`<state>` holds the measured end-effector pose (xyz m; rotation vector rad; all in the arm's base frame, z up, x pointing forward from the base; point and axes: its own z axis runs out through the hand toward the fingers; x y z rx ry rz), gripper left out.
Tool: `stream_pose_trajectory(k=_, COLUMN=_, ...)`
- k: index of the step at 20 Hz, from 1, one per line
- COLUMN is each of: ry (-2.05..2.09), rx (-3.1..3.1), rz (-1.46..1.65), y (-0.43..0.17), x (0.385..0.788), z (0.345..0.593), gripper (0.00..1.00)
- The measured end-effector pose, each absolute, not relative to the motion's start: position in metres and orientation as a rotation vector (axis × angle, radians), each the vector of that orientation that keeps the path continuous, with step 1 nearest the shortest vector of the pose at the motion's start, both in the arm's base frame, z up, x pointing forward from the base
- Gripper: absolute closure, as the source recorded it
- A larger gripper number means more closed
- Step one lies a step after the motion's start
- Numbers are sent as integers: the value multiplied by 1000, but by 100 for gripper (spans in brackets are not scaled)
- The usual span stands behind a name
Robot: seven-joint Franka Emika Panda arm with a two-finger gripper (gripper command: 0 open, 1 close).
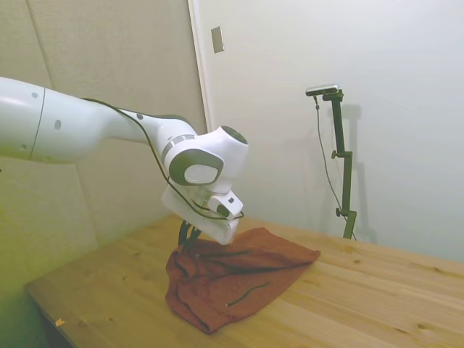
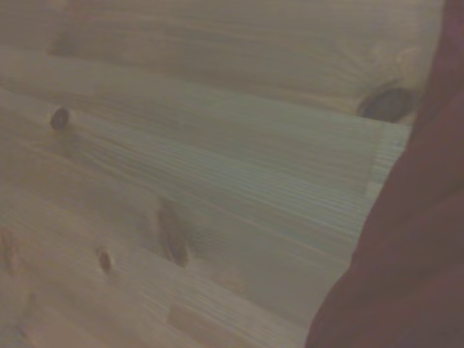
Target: Unfold the shorts
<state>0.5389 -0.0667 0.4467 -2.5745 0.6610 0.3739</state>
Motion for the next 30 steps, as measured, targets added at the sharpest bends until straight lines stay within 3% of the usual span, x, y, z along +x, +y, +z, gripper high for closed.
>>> stream_pose_trajectory(k=6, ry=578, rx=-2639, rz=386, y=-15, x=538, z=441, gripper=100)
stream_pose_trajectory(k=7, ry=570, rx=-2646, rz=393, y=-9, x=537, z=439, gripper=0)
stream_pose_trajectory(k=19, ry=517, rx=-2649, rz=430, y=30, x=541, z=425, gripper=0)
stream_pose_trajectory(k=30, ry=498, rx=-2591, rz=425, y=35, x=548, z=448, gripper=0)
